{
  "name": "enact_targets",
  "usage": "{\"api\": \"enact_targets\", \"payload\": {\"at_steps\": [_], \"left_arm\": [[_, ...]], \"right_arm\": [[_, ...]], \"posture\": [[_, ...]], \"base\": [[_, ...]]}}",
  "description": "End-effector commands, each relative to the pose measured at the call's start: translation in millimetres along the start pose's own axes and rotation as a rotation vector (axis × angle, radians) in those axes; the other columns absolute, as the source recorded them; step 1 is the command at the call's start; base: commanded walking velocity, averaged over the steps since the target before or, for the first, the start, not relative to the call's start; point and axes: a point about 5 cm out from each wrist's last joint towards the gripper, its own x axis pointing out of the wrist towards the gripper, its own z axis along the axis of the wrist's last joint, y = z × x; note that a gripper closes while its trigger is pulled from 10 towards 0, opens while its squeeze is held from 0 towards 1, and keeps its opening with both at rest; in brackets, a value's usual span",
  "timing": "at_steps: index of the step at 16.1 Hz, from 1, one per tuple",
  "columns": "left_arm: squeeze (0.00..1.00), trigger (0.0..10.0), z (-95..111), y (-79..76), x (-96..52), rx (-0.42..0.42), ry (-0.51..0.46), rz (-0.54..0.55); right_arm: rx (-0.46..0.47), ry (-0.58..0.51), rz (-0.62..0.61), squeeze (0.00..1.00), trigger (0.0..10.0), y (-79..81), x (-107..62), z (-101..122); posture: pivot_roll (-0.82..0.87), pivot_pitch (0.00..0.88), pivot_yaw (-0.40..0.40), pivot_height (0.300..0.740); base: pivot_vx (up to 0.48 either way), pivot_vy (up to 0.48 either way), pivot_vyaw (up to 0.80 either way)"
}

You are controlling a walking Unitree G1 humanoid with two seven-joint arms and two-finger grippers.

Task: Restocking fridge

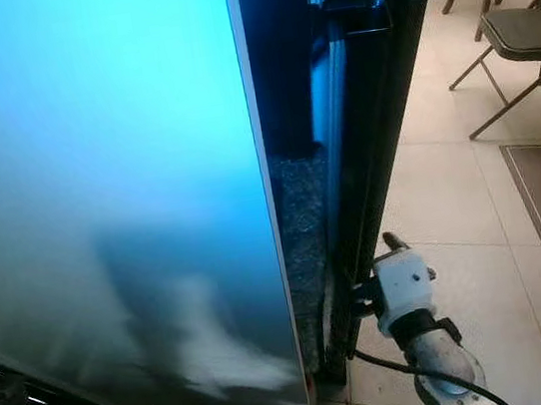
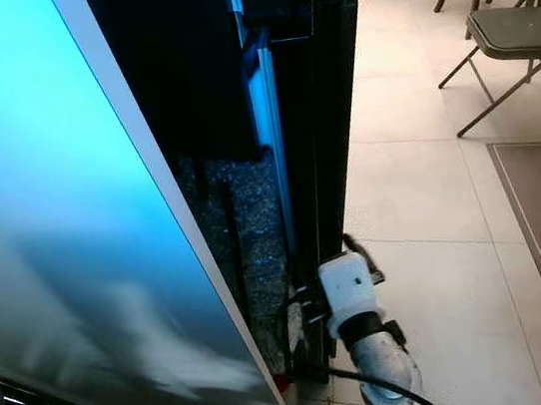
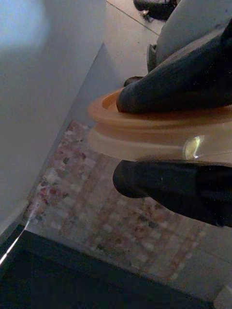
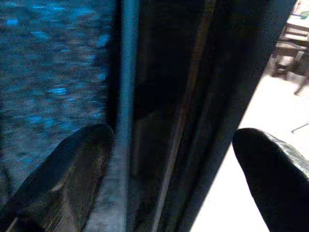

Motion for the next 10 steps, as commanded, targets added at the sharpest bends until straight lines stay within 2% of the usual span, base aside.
{"api": "enact_targets", "payload": {"at_steps": [1,4,6,10], "left_arm": [[0.0,10.0,-5.0,3.9,-0.9,-0.007,0.017,0.017],[0.0,10.0,-5.2,4.1,-0.9,-0.005,0.018,0.016],[0.0,10.0,-5.2,4.4,-0.9,-0.003,0.018,0.014],[0.0,10.0,-5.0,4.6,-0.9,-0.003,0.019,0.014]], "right_arm": [[0.0,0.012,0.019,0.0,10.0,3.9,0.9,-3.1],[-0.002,-0.015,-0.012,0.0,10.0,0.0,1.8,1.0],[-0.01,-0.068,-0.117,0.0,10.0,-13.8,4.2,9.5],[-0.033,-0.073,-0.068,0.0,10.0,-10.6,7.6,8.7]], "posture": [[-0.14,0.058,0.086,0.74],[-0.14,0.059,0.088,0.74],[-0.14,0.06,0.089,0.74],[-0.13,0.059,0.089,0.74]], "base": [[0.0,0.0,0.0],[0.0,0.0,0.0],[0.0,0.0,0.0],[0.0,0.0,0.0]]}}
